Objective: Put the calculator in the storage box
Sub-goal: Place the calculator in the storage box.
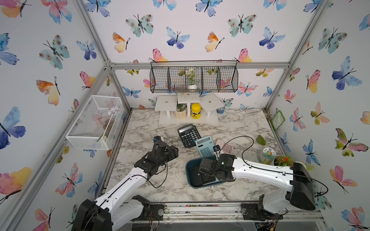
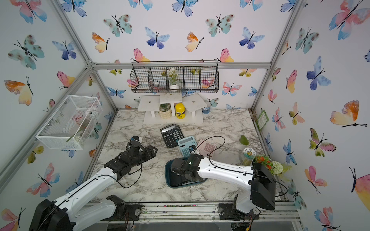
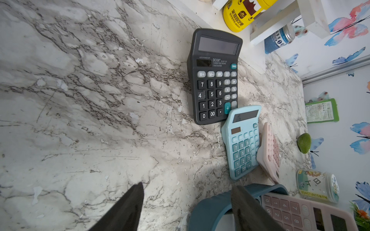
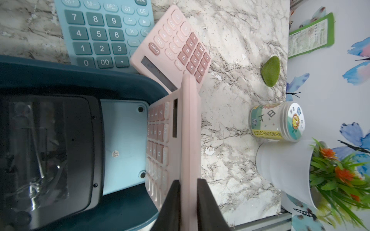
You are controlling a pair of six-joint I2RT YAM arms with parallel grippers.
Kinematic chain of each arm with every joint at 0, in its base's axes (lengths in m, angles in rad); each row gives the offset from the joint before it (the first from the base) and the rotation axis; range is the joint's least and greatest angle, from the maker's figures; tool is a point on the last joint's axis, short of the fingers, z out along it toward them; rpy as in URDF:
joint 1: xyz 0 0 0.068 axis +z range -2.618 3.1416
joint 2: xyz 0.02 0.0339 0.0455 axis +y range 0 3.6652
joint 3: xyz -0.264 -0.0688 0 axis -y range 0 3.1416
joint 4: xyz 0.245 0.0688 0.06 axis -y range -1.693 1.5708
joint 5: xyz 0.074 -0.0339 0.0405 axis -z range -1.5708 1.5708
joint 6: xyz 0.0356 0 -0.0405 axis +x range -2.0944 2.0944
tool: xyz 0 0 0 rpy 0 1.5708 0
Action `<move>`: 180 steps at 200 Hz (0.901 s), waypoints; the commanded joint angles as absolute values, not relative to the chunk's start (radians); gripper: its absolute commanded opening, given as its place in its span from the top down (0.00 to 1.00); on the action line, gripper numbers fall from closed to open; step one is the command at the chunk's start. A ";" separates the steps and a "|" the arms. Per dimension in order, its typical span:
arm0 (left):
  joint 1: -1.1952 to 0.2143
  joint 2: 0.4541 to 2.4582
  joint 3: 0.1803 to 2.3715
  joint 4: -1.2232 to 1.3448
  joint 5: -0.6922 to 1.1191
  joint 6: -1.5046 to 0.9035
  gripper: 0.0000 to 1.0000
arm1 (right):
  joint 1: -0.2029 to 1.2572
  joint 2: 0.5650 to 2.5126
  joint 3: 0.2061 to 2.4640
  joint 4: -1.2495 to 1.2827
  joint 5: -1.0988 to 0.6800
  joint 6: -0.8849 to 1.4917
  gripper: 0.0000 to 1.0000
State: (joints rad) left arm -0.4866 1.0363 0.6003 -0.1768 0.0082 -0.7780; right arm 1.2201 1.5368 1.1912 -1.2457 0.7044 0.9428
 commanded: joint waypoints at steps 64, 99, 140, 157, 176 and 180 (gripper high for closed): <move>-0.492 1.028 0.624 -0.181 -0.046 -0.761 0.25 | 1.255 1.528 1.214 -1.175 0.662 0.900 0.62; -0.492 1.023 0.614 -0.181 -0.046 -0.765 0.25 | 1.256 1.474 1.182 -1.069 0.578 0.851 0.59; -0.491 1.020 0.609 -0.181 -0.048 -0.767 0.25 | 1.256 1.436 1.139 -0.959 0.501 0.803 0.57; -0.492 1.019 0.609 -0.181 -0.048 -0.767 0.25 | 1.256 1.438 1.128 -0.934 0.477 0.787 0.56; -0.492 1.020 0.611 -0.181 -0.046 -0.767 0.25 | 1.256 1.443 1.111 -0.896 0.452 0.773 0.56; -0.491 1.020 0.611 -0.183 -0.046 -0.767 0.25 | 1.256 1.445 1.108 -0.890 0.448 0.770 0.56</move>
